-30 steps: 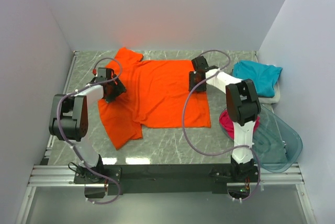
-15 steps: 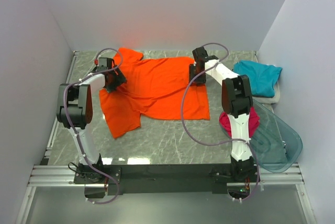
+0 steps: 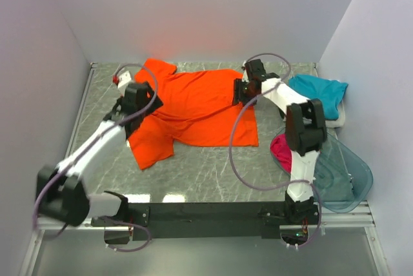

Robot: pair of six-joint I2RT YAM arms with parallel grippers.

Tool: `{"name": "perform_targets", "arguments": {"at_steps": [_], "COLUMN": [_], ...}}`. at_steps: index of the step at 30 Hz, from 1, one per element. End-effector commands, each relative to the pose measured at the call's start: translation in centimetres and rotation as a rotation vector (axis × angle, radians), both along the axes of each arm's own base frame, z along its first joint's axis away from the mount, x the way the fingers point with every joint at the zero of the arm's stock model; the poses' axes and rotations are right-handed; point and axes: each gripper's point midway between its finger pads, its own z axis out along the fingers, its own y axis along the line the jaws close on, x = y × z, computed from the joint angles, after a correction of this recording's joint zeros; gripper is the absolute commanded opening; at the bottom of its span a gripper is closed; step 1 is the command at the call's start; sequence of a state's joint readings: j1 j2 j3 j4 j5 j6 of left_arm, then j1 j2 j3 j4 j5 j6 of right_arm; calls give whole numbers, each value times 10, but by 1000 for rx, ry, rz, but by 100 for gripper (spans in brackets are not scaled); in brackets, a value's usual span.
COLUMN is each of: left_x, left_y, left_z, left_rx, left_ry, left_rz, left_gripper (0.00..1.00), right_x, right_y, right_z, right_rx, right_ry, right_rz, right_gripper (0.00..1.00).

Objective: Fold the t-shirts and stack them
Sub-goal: Flatten the tshirt out

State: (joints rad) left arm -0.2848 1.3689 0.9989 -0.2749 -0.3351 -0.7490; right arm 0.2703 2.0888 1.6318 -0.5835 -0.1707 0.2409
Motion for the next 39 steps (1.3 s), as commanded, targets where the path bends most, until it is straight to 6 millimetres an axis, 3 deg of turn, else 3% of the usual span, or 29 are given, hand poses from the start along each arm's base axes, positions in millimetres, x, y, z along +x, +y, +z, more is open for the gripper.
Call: {"name": "perform_targets", "arguments": {"at_steps": [1,2,4,5,6,7,13,21,39], "left_x": [-57,-78,-103,-117,-124,-137,-171,-183,-186], "left_y": [19,14,14,8,7,13,10,8,6], "left_z": [-14,-34,-40,-52,-51,-58,-76,-98,-128], "left_rx": [16,18,-39,-63,-81,-58,-86,-178,-241], "left_ry": [20,63,71,89,79,109,169,189,217], "left_rz": [160,146,186,195,200,226,271,327,380], "left_gripper": [80,80,80,80,80,80,81,80,72], "right_x": [2,-5,-24,-32,-45,-51,-90,-114,-130], "right_y": [10,9,7,5,2,2,-11,-16,-20], "right_z": [72,91,85,99,90,101,101,94,80], "right_rx": [112,130,148,162,161,176,171,177,167], "right_ry": [-204,-243,-236,-270,-246,-277,-293,-288,-261], "right_rz": [18,12,13,7,7,10,13,15,9], "right_gripper": [58,58,59,59,59,59,59,59,59]}}
